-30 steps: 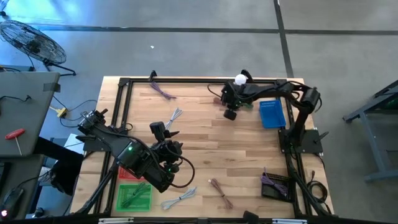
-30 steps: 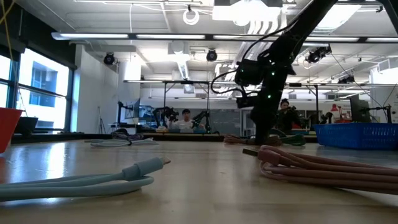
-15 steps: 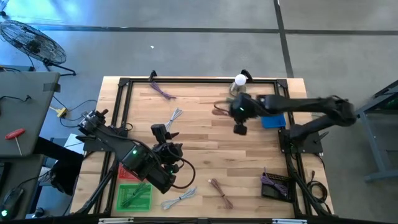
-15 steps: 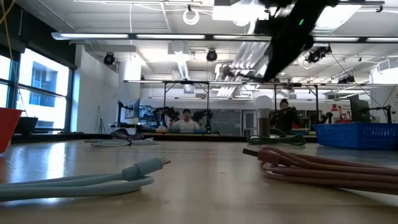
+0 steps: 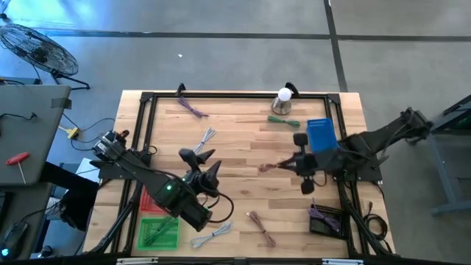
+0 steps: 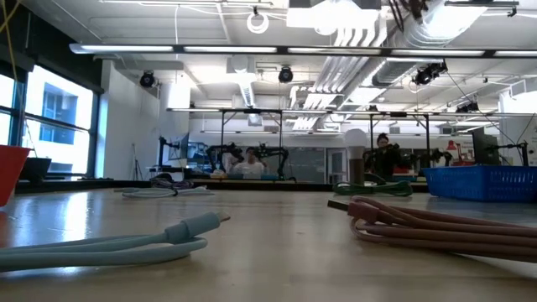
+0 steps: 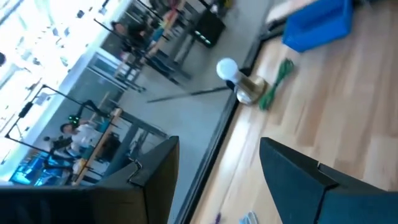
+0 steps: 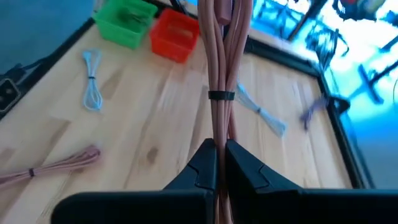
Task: Pick & Place USB Port
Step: Put the top pink charger cable into the red bin
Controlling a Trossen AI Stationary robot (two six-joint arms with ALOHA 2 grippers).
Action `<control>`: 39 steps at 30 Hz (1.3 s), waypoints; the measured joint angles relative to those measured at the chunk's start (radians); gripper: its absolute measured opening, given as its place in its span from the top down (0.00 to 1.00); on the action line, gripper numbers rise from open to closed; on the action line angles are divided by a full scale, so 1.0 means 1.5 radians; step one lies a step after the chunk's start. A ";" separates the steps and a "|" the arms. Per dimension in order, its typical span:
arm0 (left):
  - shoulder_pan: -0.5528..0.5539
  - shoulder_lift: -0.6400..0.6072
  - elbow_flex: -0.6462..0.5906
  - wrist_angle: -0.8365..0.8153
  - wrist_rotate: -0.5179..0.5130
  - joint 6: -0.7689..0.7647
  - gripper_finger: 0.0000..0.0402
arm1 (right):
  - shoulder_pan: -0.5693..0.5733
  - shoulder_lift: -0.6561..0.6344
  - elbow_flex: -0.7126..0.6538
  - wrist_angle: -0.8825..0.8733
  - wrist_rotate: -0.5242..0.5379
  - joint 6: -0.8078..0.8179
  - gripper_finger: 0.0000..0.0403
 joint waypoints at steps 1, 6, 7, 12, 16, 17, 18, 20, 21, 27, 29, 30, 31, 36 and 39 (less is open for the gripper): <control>0.000 0.000 -0.003 0.016 -0.011 0.001 0.46 | 0.014 0.001 0.000 0.009 0.011 -0.009 0.99; 0.001 0.000 -0.005 0.085 0.010 0.036 0.46 | 0.058 0.005 0.000 0.046 0.031 -0.043 0.99; 0.002 0.000 -0.005 0.106 0.028 0.056 0.46 | 0.062 0.005 0.000 0.051 0.031 -0.046 0.99; 0.015 0.000 -0.005 0.273 0.160 0.217 0.46 | 0.076 0.005 0.000 0.055 0.042 -0.049 0.99; 0.028 0.000 -0.005 0.432 0.283 0.383 0.46 | 0.076 0.005 0.000 0.057 0.041 -0.048 0.99; 0.032 0.000 -0.005 0.466 0.315 0.415 0.46 | 0.076 0.005 0.000 0.059 0.041 -0.048 0.99; 0.036 0.000 -0.005 0.500 0.348 0.444 0.46 | 0.076 0.005 0.000 0.062 0.040 -0.048 0.99; 0.042 0.000 -0.005 0.557 0.396 0.488 0.46 | 0.076 0.005 0.000 0.067 0.035 -0.049 0.99; 0.045 0.000 -0.005 0.582 0.412 0.507 0.46 | 0.076 0.005 0.000 0.072 0.026 -0.050 0.99; 0.075 0.000 -0.005 0.659 0.435 0.565 0.46 | 0.106 0.005 0.001 0.116 -0.006 -0.096 0.99; 0.092 0.000 -0.005 0.660 0.471 0.569 0.46 | 0.122 0.005 0.001 0.125 -0.007 -0.109 0.99; 0.101 0.000 -0.005 0.660 0.495 0.574 0.46 | 0.129 0.005 0.001 0.127 -0.007 -0.114 0.99; 0.109 0.000 -0.005 0.661 0.519 0.579 0.46 | 0.135 0.005 0.001 0.128 -0.006 -0.118 0.99; 0.148 0.000 -0.005 0.676 0.650 0.579 0.46 | 0.142 0.022 0.001 0.136 0.012 -0.119 0.99; 0.161 0.000 -0.005 0.694 0.717 0.581 0.46 | 0.141 0.039 0.001 0.138 0.016 -0.119 0.99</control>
